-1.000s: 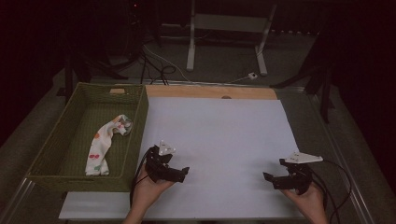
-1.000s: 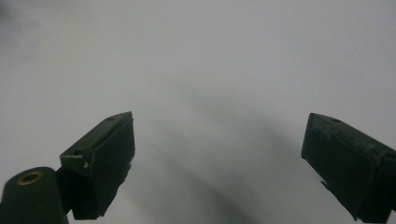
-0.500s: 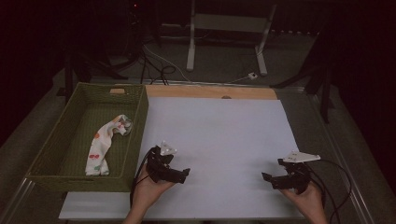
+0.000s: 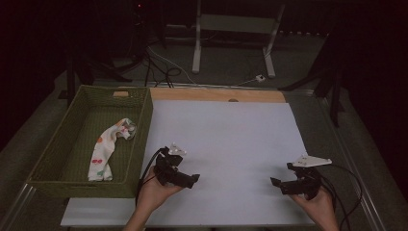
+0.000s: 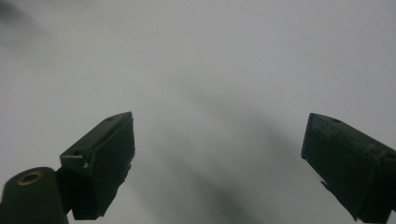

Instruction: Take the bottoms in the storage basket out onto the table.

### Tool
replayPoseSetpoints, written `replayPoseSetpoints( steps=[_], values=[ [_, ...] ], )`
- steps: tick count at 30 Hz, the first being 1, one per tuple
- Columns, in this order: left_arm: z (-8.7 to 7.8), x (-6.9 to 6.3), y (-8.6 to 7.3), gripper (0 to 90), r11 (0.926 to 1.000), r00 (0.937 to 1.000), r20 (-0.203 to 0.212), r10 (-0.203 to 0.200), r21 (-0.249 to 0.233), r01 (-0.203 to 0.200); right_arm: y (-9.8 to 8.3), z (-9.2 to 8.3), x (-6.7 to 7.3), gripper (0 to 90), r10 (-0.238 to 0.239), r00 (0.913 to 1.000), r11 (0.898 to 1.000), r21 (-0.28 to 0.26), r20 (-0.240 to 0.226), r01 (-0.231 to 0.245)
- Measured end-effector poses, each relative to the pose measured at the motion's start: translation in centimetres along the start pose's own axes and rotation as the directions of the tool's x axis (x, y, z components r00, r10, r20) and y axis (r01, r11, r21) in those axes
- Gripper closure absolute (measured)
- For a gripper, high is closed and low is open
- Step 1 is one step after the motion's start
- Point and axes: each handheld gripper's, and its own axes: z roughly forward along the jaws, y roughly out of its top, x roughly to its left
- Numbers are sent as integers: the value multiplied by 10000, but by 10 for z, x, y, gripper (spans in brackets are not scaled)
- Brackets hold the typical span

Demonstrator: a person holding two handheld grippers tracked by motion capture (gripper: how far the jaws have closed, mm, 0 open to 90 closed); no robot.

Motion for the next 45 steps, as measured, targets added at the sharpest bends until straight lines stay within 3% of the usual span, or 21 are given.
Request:
replayPoseSetpoints(
  steps=[3, 10, 21, 26, 35, 45],
  values=[
    [-4, 0, 3, 6, 10000, 9999, 151, -32, -2, 32, 0, -1, 0, 95, -1, 10000, 10000, -1, -34, 1],
    [-25, 5, 16, 7, 9994, 9925, 1167, -353, 49, 350, 1, -2, 1, 95, -62, 10000, 10000, 17, -59, 62],
    [-60, 14, 26, 6, 9978, 9848, 1613, -649, -52, 666, 4, -2, 1, 95, -77, 9998, 10000, 32, -157, 78],
    [-75, 19, 29, 6, 9974, 9845, 1607, -707, -50, 724, 6, -2, 1, 95, 25, 9997, 10000, -11, -261, -26],
    [-101, 29, 36, 6, 9944, 9767, 1912, -970, -228, 1032, 7, 0, 2, 95, -32, 9995, 10000, 48, -319, 33],
    [-127, 46, 38, 7, 9909, 9768, 1765, -1213, -364, 1296, 8, 0, 1, 95, 29, 9992, 10000, 55, -390, -27]
  ],
)
